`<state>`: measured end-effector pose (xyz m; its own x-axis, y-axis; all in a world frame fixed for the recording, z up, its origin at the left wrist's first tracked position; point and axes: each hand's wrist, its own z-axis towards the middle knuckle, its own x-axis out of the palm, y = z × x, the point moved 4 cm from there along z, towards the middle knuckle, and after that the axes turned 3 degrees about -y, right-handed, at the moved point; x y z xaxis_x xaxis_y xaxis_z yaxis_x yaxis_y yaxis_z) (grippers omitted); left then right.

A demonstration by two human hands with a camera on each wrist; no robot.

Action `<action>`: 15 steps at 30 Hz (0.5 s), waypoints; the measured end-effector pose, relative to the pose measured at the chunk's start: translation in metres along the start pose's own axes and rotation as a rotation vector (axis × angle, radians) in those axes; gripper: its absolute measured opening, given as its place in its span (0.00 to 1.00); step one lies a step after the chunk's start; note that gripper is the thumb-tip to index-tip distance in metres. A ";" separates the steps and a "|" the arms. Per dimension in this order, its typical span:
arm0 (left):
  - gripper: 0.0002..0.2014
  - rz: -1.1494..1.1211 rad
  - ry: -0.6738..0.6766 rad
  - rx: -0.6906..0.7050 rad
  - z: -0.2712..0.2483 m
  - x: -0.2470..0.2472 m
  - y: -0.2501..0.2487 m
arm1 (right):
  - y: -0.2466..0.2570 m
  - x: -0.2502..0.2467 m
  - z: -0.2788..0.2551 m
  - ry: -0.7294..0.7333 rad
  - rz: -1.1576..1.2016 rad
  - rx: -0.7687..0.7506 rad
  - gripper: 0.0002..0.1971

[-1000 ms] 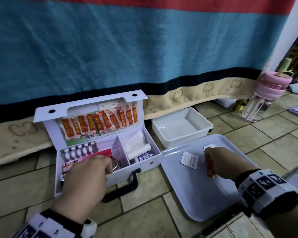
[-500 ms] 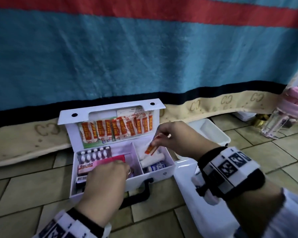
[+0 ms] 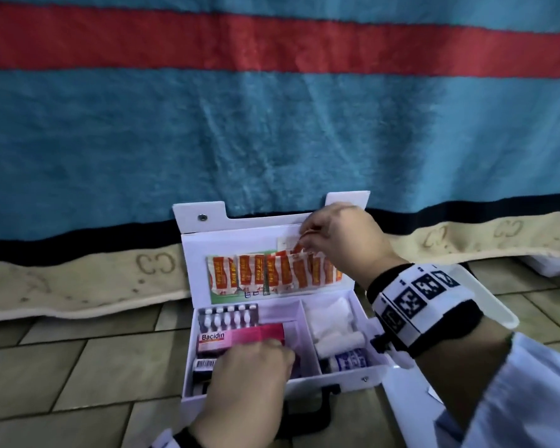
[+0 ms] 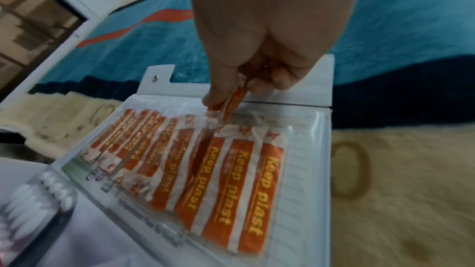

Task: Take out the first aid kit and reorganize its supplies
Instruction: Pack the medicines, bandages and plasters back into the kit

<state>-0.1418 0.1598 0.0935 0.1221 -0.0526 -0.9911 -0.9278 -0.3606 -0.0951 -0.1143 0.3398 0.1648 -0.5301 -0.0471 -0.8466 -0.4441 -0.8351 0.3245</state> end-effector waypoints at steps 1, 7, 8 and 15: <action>0.15 0.001 0.007 0.003 0.002 0.000 0.000 | 0.003 0.002 0.003 0.045 -0.047 -0.013 0.06; 0.14 0.012 0.041 0.016 0.005 0.001 0.002 | 0.014 0.013 0.013 0.200 -0.153 -0.133 0.08; 0.14 0.004 0.041 0.016 0.006 0.001 0.002 | 0.015 0.014 0.013 0.198 -0.144 -0.167 0.10; 0.14 -0.015 0.021 0.010 0.003 0.001 0.001 | 0.019 0.014 0.006 0.118 -0.082 -0.191 0.09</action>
<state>-0.1442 0.1622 0.0919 0.1435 -0.0665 -0.9874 -0.9291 -0.3526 -0.1113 -0.1340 0.3264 0.1615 -0.4051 -0.0288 -0.9138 -0.3318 -0.9267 0.1763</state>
